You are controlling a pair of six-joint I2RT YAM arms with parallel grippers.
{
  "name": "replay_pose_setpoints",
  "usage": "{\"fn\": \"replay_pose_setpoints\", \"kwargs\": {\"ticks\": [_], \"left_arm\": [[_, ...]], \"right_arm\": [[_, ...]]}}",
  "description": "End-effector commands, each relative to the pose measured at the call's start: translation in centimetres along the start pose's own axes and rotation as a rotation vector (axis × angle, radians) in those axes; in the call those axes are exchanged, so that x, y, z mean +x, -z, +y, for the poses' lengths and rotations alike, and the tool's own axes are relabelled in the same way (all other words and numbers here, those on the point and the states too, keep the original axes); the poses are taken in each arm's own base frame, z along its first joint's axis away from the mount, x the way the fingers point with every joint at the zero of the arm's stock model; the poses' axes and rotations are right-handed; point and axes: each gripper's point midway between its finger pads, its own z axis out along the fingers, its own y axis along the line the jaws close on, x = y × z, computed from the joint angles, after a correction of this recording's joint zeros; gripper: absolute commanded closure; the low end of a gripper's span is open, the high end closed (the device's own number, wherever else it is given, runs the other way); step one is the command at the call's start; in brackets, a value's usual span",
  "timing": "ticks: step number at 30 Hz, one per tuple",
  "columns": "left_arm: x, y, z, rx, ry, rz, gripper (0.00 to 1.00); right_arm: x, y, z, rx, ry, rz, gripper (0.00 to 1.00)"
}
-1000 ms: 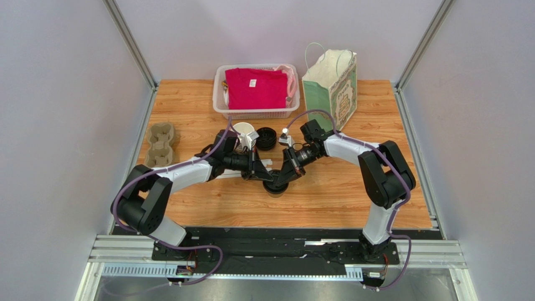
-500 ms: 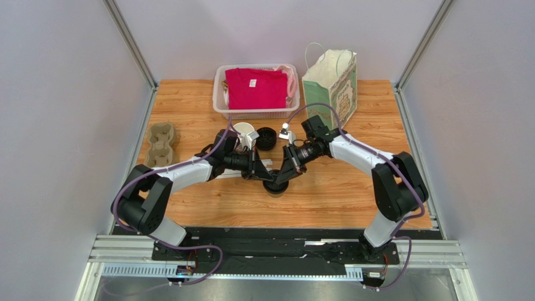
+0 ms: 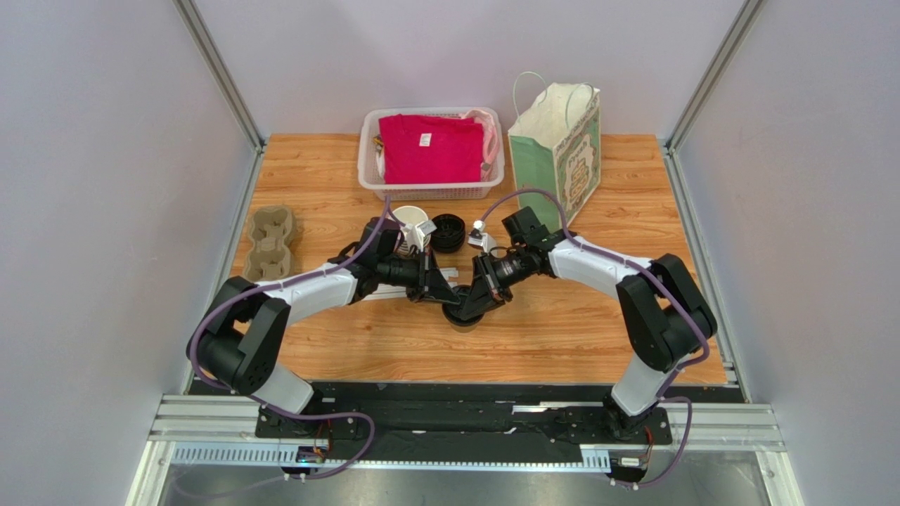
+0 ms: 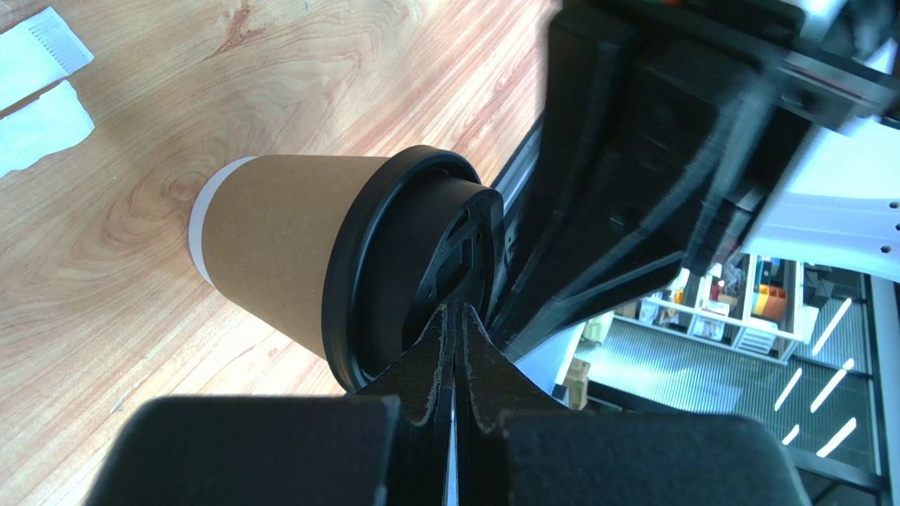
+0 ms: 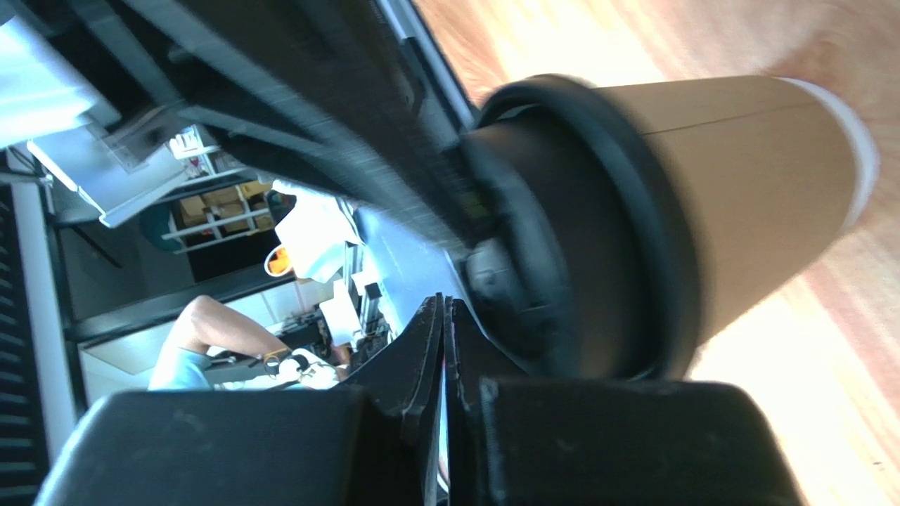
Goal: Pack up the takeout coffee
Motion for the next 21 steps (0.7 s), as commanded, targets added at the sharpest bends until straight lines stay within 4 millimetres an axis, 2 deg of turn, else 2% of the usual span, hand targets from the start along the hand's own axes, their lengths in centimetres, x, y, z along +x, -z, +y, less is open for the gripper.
{"fn": "replay_pose_setpoints", "kwargs": {"ticks": [1,8,17,21], "left_arm": [[0.2,-0.2,2.7,-0.112,0.01,-0.013,1.0],[0.3,-0.3,3.0,-0.124,0.022,-0.012,1.0],[0.3,-0.5,3.7,-0.141,0.032,-0.011,1.0],[0.5,-0.5,3.9,-0.155,0.052,0.001,1.0]], "right_arm": [[-1.2,-0.5,-1.1,0.015,-0.005,-0.015,0.95],[-0.7,-1.0,-3.5,0.07,-0.033,0.008,0.95],[1.3,-1.3,-8.7,0.23,-0.019,0.075,0.98],[1.1,-1.2,-10.5,0.304,0.006,0.075,0.98]]}}
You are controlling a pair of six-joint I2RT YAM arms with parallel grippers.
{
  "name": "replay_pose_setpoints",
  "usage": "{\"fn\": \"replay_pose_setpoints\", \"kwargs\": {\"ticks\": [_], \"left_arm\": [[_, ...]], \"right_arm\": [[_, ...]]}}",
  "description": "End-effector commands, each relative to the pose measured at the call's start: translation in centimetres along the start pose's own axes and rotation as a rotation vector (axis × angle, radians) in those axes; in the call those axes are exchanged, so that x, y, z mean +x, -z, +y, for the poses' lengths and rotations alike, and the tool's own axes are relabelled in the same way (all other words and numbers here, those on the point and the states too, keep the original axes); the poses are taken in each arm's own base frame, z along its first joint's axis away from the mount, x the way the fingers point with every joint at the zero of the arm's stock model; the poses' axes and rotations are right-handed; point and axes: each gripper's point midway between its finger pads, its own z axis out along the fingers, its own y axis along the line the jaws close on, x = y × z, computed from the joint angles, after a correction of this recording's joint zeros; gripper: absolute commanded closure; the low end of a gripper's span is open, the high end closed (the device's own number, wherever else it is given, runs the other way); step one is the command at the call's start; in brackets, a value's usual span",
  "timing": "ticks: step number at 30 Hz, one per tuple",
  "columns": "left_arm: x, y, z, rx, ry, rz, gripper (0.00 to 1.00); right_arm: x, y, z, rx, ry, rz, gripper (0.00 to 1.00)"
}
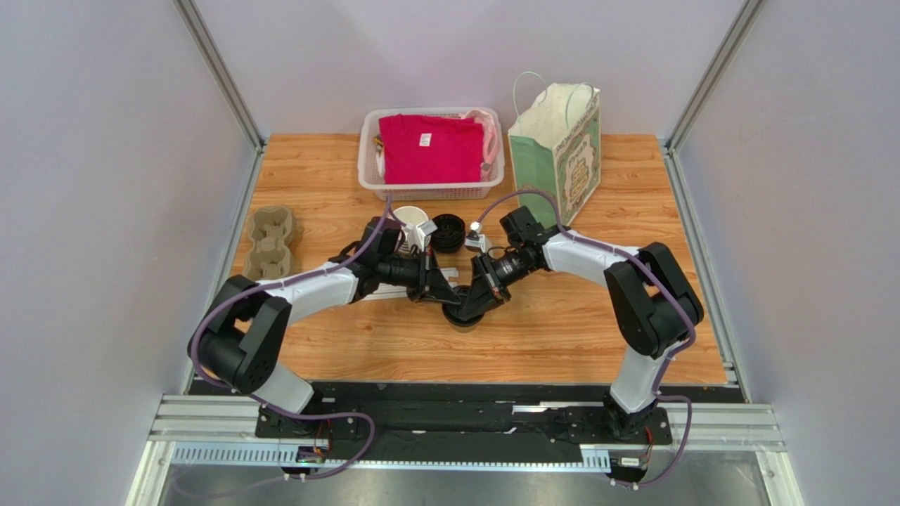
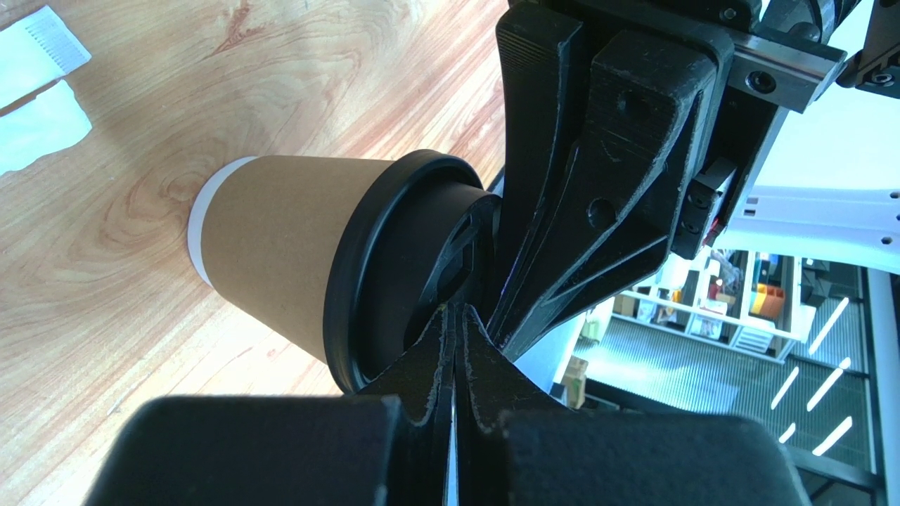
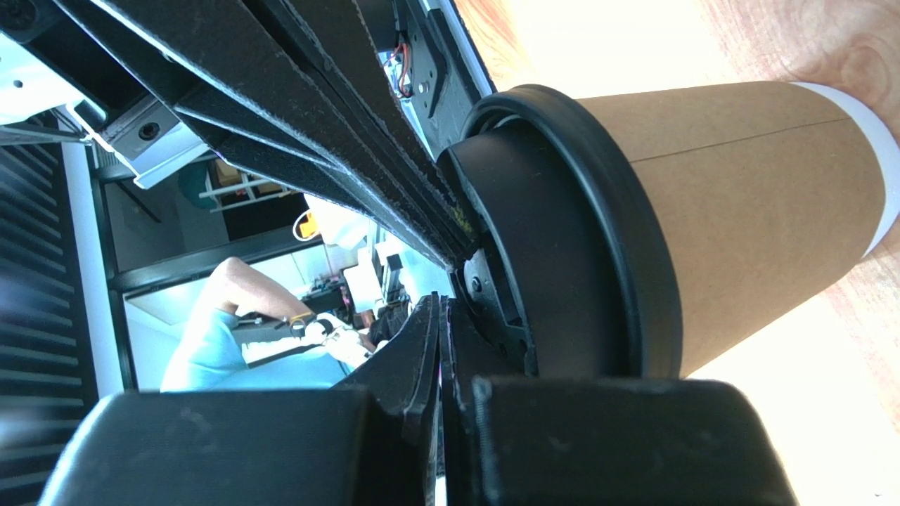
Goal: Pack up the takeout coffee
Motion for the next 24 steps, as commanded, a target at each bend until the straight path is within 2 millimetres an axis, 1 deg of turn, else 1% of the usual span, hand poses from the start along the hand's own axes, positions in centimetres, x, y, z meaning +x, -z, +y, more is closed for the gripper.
{"fn": "replay_pose_setpoints", "kwargs": {"ticks": [1,5,7,11,13,15,17,18,19,20,21,23,24], "left_arm": [[0.6,-0.4,4.0,-0.154,0.048,-0.003,1.0],[0.7,-0.5,4.2,-0.159,0.052,-0.002,1.0],[0.6,-0.5,4.0,-0.147,0.048,-0.001,1.0],[0.5,-0.4,3.3,-0.126,0.027,-0.003,1.0],[0.4,-0.3,3.1,-0.123,0.024,-0.003,1.0],[-0.2,-0.3,1.8,-0.07,-0.017,-0.02,1.0],[-0.5,-0.1,0.1,-0.023,-0.061,-0.023,1.0],[-0.8,0.1,-0.8,-0.005,-0.082,-0.03,1.0],[-0.8,0.2,-1.6,0.013,-0.102,-0.028,1.0],[-1.0,0.6,-2.6,0.031,-0.127,-0.041,1.0],[-1.3,0.8,-3.2,0.04,-0.139,-0.051,1.0],[-1.6,1.4,-4.5,0.065,-0.175,-0.068,1.0],[-1.9,1.6,-5.1,0.073,-0.188,-0.077,1.0]], "right_arm": [[0.5,-0.2,-9.7,0.366,0.017,-0.004,0.98],[0.7,-0.1,-11.3,0.407,-0.011,0.015,0.99],[0.6,-0.1,-11.4,0.402,-0.012,0.019,0.99],[0.1,0.2,-10.2,0.383,0.013,-0.002,0.98],[-0.2,0.3,-9.4,0.345,0.016,-0.004,0.98],[-0.1,0.2,-7.8,0.283,0.036,0.009,0.98],[-0.6,0.5,-5.9,0.248,0.082,-0.003,0.97],[-0.9,0.9,-4.3,0.209,0.119,-0.017,0.95],[-1.0,1.1,-3.1,0.186,0.134,-0.021,0.94],[-1.6,1.4,-1.8,0.166,0.166,-0.032,0.93],[-1.8,1.7,-0.2,0.138,0.196,-0.039,0.91],[-2.0,2.1,1.3,0.119,0.21,-0.048,0.89],[-2.4,2.4,2.4,0.102,0.226,-0.059,0.87]]}}
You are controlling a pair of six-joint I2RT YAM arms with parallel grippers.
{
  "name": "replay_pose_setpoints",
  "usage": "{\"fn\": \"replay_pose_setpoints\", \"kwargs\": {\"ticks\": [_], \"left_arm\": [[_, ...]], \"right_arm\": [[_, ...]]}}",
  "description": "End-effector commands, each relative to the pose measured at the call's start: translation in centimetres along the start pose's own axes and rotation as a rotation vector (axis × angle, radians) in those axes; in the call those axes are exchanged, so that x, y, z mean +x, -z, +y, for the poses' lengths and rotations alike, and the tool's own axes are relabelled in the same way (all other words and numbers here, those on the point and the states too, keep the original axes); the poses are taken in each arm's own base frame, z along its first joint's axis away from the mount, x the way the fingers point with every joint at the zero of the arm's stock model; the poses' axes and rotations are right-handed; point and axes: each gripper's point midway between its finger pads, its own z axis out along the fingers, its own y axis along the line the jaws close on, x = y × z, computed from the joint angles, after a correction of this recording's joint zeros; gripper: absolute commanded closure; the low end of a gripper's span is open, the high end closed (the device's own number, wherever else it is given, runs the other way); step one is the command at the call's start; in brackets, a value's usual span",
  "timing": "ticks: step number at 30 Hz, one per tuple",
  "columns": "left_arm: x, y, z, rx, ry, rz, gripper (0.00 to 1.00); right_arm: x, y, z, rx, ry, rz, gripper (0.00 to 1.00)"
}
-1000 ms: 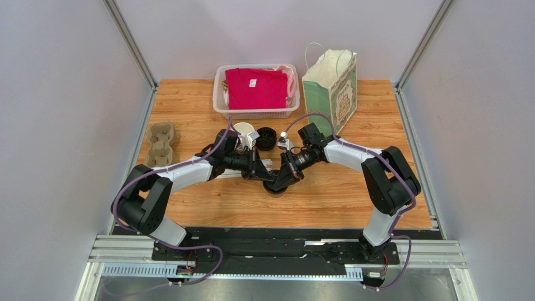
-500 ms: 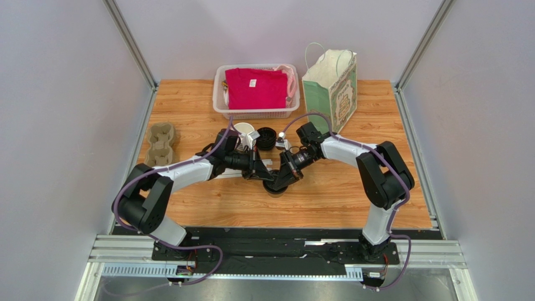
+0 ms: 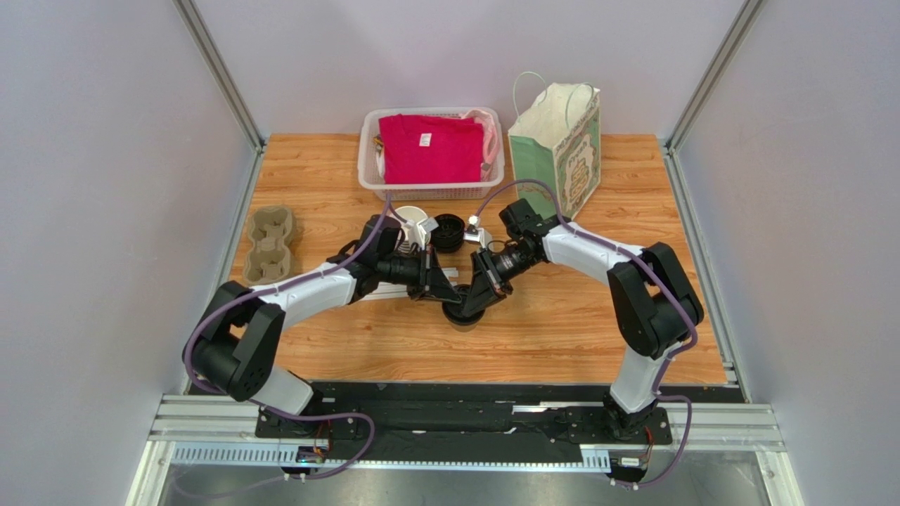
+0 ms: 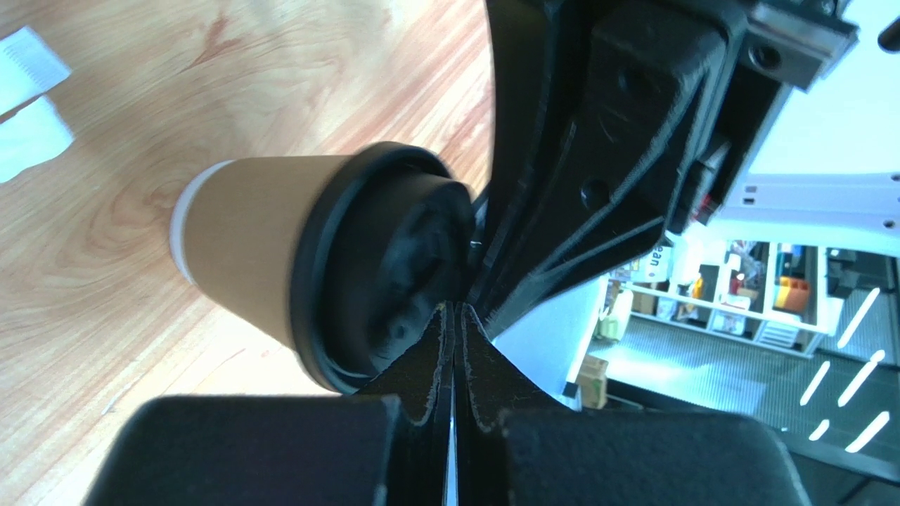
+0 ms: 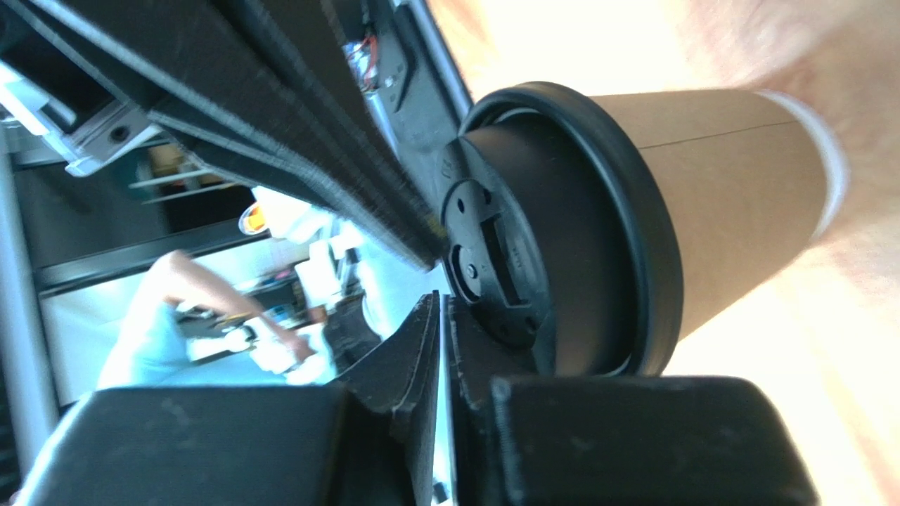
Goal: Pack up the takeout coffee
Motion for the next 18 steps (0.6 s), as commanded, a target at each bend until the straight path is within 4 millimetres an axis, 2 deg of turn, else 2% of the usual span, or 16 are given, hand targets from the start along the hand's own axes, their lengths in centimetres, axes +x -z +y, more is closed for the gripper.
{"fn": "replay_pose_setpoints", "kwargs": {"ticks": [1,4,7,12,14,18], "left_arm": [[-2.3,1.5,-4.4,0.065,-0.152,-0.082,1.0],[-2.8,2.2,-5.4,0.062,-0.186,-0.108,0.98],[-2.5,3.1,-4.5,-0.028,-0.175,-0.119,0.93],[-2.4,4.2,-2.8,-0.171,-0.172,-0.131,0.75],[-1.4,4.5,-1.8,-0.217,-0.169,-0.089,0.66],[-0.5,4.4,-1.1,-0.241,-0.158,-0.039,0.6]], "right_arm": [[-2.0,1.7,2.7,0.054,0.15,-0.07,0.87],[-2.7,2.8,3.8,0.065,0.151,-0.111,0.86],[-3.8,4.1,3.1,0.129,0.138,-0.167,0.85],[-4.2,5.4,1.5,0.29,0.133,-0.221,0.71],[-3.6,5.6,0.8,0.329,0.108,-0.217,0.61],[-2.1,5.3,0.2,0.331,0.073,-0.188,0.46]]}}
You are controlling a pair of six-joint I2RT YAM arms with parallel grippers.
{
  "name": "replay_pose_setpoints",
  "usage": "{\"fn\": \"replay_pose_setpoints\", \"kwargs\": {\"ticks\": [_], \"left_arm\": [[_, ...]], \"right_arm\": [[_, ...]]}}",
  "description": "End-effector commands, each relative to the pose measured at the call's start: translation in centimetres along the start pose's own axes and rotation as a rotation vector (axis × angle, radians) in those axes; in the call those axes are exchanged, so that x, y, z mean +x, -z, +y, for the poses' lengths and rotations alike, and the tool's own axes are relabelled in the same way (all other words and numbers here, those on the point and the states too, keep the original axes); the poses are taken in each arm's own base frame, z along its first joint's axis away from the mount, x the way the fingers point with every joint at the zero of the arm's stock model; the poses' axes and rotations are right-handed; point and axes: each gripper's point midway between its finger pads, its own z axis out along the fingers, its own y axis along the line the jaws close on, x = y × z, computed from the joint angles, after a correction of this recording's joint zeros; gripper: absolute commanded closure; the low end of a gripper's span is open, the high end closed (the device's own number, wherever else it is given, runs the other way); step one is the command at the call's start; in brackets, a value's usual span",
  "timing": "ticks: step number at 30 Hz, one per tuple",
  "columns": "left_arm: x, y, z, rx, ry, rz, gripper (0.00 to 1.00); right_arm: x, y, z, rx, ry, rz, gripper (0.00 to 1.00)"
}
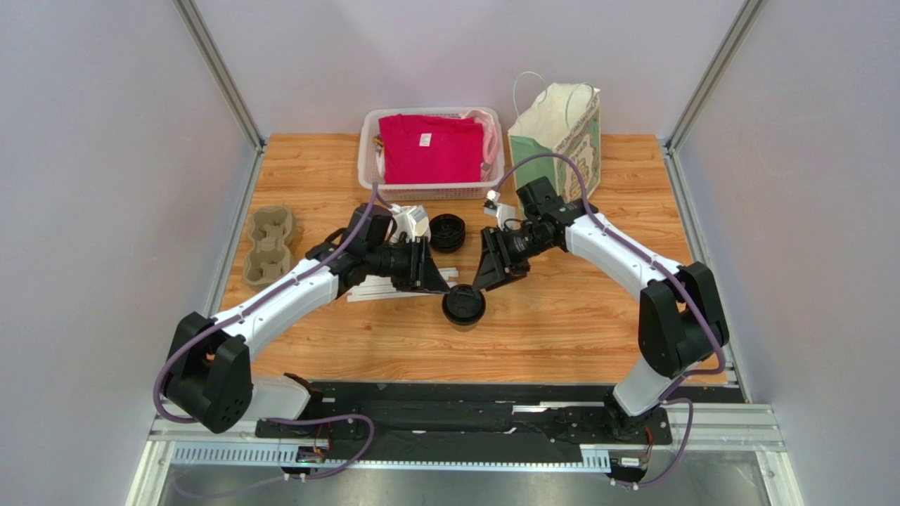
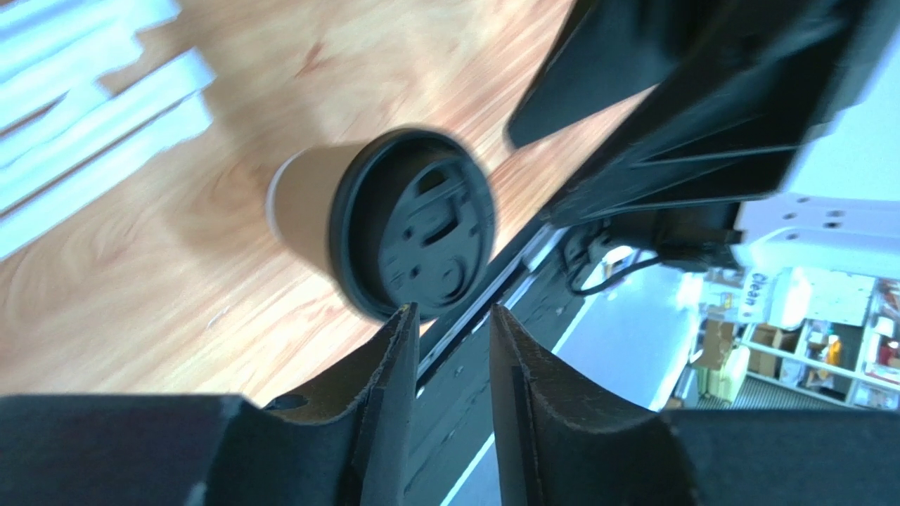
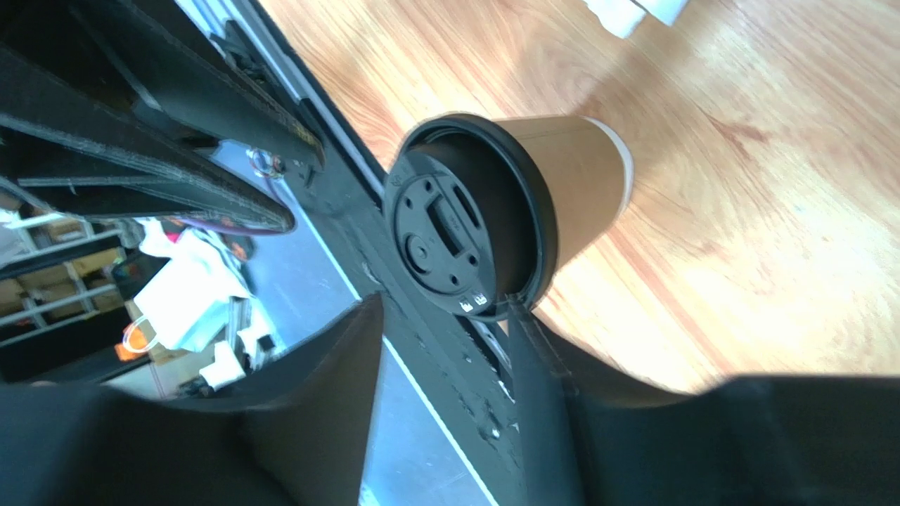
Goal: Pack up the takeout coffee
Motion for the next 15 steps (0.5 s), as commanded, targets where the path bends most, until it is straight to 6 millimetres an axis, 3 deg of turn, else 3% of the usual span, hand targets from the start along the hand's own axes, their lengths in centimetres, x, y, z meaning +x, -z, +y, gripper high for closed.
{"fn": "replay_pose_setpoints", "kwargs": {"ticks": [1,15], "left_arm": [[1.1,0.6,0.3,-0.049,-0.046,0.052,0.59],[0.5,-1.3,-0.6,-0.004,-0.069,0.064,0.54]], "right_arm": [[1.2,0.6,0.0,0.044,0.003,0.002,0.46],[1.9,-1.3,0.1,-0.01,-0.033,0.067,0.49]]}}
